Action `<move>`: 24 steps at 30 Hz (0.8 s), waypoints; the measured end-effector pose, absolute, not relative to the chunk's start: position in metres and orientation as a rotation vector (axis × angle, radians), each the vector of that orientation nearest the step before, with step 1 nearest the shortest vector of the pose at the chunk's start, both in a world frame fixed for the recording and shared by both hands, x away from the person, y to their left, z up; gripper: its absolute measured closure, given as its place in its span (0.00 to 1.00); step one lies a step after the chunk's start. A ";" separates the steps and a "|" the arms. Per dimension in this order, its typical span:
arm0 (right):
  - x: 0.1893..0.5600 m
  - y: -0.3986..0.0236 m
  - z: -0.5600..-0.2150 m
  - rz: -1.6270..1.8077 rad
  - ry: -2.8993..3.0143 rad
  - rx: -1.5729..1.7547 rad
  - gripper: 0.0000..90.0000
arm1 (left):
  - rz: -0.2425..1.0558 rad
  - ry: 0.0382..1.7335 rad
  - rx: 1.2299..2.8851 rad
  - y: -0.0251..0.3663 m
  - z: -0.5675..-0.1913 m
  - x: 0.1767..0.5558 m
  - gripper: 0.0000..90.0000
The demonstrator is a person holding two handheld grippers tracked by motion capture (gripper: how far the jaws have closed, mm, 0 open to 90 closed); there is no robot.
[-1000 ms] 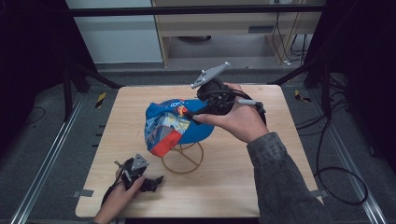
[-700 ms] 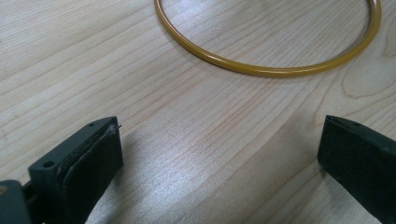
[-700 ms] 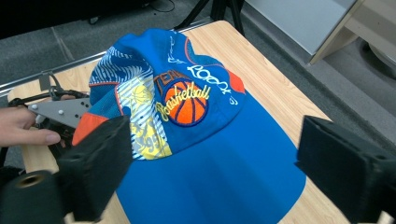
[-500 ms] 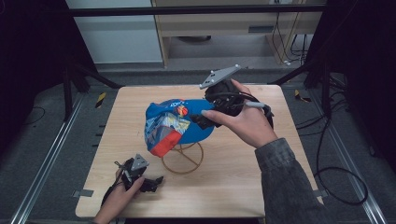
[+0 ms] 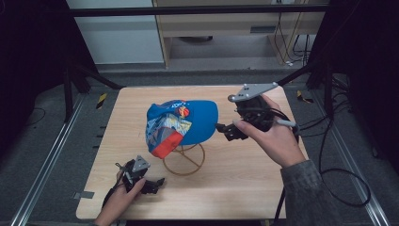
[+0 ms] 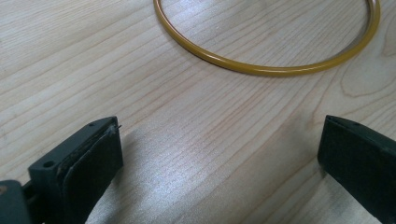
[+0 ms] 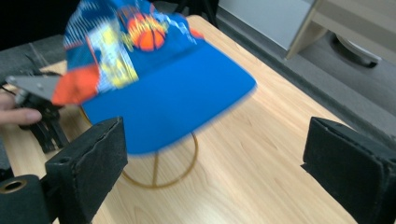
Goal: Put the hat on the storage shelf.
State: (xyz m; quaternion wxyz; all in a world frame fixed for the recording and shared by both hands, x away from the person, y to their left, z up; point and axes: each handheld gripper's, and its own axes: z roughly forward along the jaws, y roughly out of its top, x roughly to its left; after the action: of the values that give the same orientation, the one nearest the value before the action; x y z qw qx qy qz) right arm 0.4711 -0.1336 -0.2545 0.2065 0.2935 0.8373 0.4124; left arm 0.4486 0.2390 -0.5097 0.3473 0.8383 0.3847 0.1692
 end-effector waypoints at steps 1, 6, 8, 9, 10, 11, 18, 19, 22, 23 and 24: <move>0.468 -0.142 -0.261 1.142 2.328 0.834 0.09 | 0.439 0.998 2.175 0.239 -0.510 0.449 0.00; 0.462 -0.161 -0.275 1.144 2.296 0.862 0.13 | 0.439 0.998 2.174 0.239 -0.510 0.449 0.00; 0.460 -0.164 -0.277 1.151 2.290 0.867 0.13 | 0.437 1.000 2.173 0.239 -0.510 0.448 0.00; 0.459 -0.169 -0.281 1.164 2.277 0.873 0.13 | 0.437 0.998 2.177 0.239 -0.510 0.448 0.00; 0.458 -0.171 -0.283 1.160 2.276 0.874 0.13 | 0.437 0.998 2.177 0.239 -0.510 0.448 0.00; 0.458 -0.173 -0.286 1.151 2.275 0.880 0.13 | 0.437 0.998 2.177 0.239 -0.510 0.448 0.00; 0.458 -0.182 -0.301 1.132 2.265 0.915 0.13 | 0.437 0.998 2.177 0.239 -0.510 0.449 0.00; 0.458 -0.182 -0.304 1.129 2.263 0.917 0.13 | 0.437 0.998 2.177 0.239 -0.510 0.449 0.00; 0.458 -0.183 -0.310 1.111 2.273 0.920 0.13 | 0.437 0.998 2.177 0.239 -0.510 0.448 0.00; 0.458 -0.183 -0.313 1.102 2.276 0.922 0.12 | 0.437 0.998 2.177 0.239 -0.510 0.449 0.00; 0.459 -0.183 -0.316 1.095 2.280 0.924 0.12 | 0.437 0.998 2.177 0.239 -0.510 0.448 0.00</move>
State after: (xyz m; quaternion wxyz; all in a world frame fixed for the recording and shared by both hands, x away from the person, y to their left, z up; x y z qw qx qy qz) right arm 0.4587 -0.1833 -0.3155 0.2224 0.3344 0.8256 0.3964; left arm 0.4485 0.2391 -0.5096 0.3463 0.8390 0.3845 0.1684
